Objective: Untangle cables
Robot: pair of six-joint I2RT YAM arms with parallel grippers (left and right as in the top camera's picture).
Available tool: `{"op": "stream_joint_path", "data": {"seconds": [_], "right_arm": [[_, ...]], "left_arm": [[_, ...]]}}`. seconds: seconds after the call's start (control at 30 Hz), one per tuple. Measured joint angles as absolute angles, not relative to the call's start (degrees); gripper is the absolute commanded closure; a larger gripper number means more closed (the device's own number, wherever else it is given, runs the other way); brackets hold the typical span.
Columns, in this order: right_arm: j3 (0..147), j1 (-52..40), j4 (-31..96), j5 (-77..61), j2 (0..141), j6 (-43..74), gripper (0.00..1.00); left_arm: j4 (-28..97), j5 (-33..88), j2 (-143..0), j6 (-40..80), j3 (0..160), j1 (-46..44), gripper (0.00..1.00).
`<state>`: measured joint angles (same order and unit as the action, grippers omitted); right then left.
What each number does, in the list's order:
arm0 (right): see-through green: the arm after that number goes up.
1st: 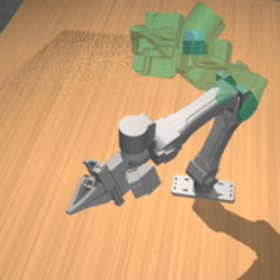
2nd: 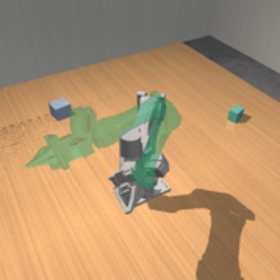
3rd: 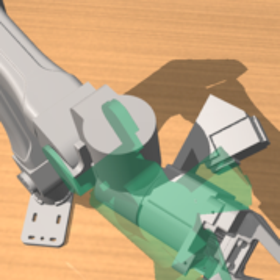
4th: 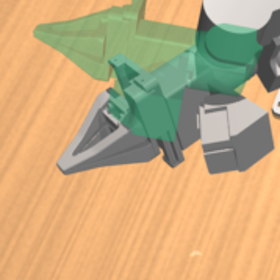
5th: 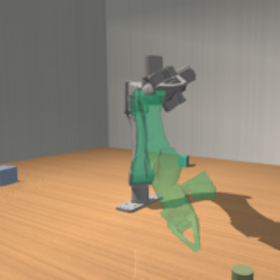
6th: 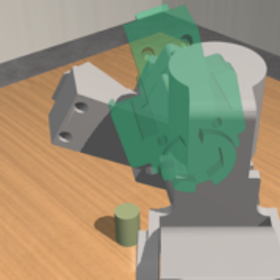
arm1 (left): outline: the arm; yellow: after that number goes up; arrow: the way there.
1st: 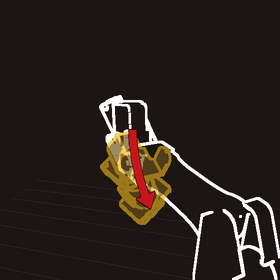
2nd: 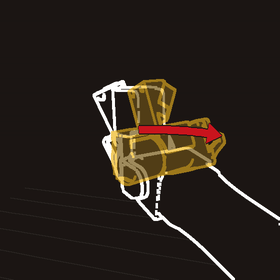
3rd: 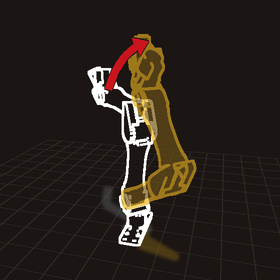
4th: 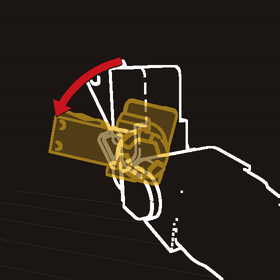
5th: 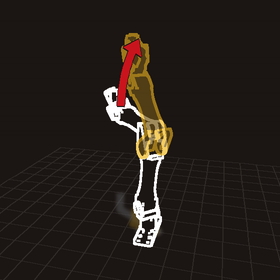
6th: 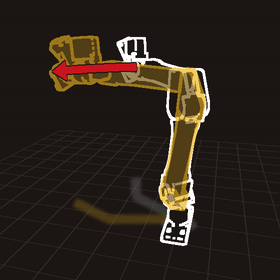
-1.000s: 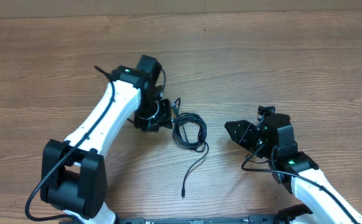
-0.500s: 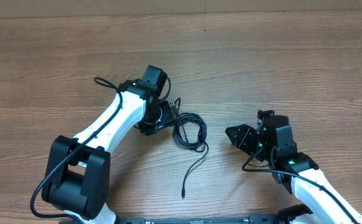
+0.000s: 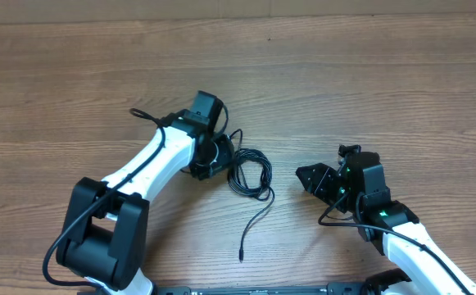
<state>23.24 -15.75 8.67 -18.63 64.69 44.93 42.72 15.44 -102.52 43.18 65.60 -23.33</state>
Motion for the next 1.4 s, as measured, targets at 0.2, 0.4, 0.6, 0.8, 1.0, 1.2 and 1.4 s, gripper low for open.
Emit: {"op": "stream_joint_path", "data": {"seconds": [0.2, 0.4, 0.6, 0.8, 1.0, 1.2, 1.4], "right_arm": [[23.24, -15.75, 8.69, -18.65, 64.69, 44.95, 0.55], [23.24, -15.75, 8.84, -18.65, 64.69, 44.93, 0.55], [23.24, -15.75, 9.10, -18.65, 64.69, 44.95, 0.55], [23.24, -15.73, 9.08, -18.63, 64.69, 44.95, 0.54], [23.24, -15.75, 9.08, -18.63, 64.69, 44.93, 0.54], [23.24, -15.75, 9.08, -18.63, 64.69, 44.93, 0.54], [23.24, -15.75, 10.13, -18.65, 64.69, 44.95, 0.56]], "left_arm": [[42.04, 15.66, -102.52, 43.16, 65.49, -25.15, 0.46], [42.06, 14.72, -102.52, 43.16, 65.39, -26.26, 0.48], [41.63, 14.28, -102.52, 43.18, 64.10, -26.28, 0.46], [38.76, 14.28, -102.52, 45.10, 60.53, -26.28, 0.45], [36.14, 13.74, -102.52, 45.41, 59.72, -26.57, 0.47], [35.70, 13.02, -102.65, 46.11, 58.74, -28.53, 0.89], [35.77, 13.04, -102.87, 46.44, 58.74, -29.02, 0.96]]}}
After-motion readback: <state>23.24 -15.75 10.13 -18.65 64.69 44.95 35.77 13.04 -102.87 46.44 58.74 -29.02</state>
